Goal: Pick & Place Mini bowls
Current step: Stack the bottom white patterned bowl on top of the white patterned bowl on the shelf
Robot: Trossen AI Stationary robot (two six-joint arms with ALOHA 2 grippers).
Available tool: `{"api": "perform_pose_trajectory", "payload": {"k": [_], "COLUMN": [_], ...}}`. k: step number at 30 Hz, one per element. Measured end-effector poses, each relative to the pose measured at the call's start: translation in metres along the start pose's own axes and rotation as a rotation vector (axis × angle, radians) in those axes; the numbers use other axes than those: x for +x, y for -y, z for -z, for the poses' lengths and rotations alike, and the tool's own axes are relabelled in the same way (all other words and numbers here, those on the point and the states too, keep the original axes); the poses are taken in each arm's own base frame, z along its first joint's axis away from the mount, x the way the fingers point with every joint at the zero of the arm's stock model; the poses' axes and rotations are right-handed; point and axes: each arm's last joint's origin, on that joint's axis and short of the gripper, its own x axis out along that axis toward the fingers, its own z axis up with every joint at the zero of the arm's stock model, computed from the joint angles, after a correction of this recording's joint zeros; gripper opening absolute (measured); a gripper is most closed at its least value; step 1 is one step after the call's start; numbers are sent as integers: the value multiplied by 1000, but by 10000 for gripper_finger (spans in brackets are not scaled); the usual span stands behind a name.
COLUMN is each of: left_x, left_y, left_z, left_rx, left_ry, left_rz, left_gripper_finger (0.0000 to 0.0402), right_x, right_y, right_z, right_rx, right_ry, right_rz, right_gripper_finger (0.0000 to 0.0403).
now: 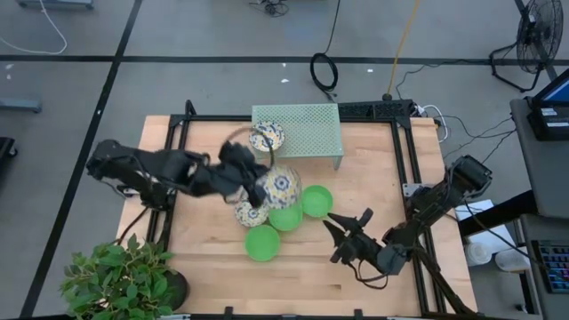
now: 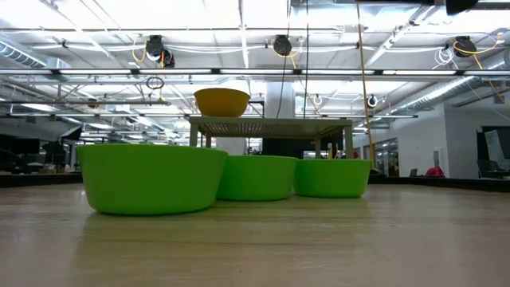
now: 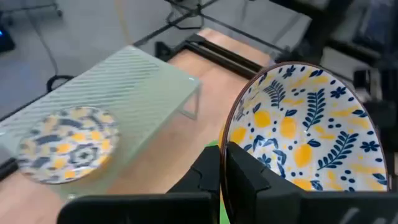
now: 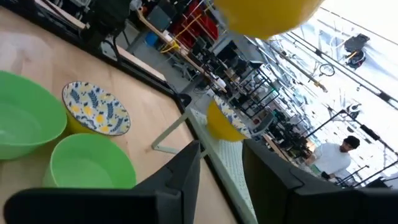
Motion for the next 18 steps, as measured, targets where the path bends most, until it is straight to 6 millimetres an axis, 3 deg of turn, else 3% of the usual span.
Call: {"api": "perform_pose_trajectory", "payload": {"k": [6,9,14,18], "left_x": [-11,-9,1,3], "left_y": [-21,-28,-41,-58], "left_z": [-14,-11,-12,-20], "left_rx": [-31,-25,-44,-81], "left_ry": [76,77,64,60], "left_rz": [-53,-83,-132,-145], "left_gripper_finger": [9,9,9,9], "right_x": [-3,3,26,41], "right_y": [8,15,30,54], "right_z": [12,19,39,57], "right_rx": [151,243,347,343], "right_ry": [148,206,126,63], "right_rz": [-236,-516,-1021,-1154], "right_gripper_finger": [103,94,81,73]}}
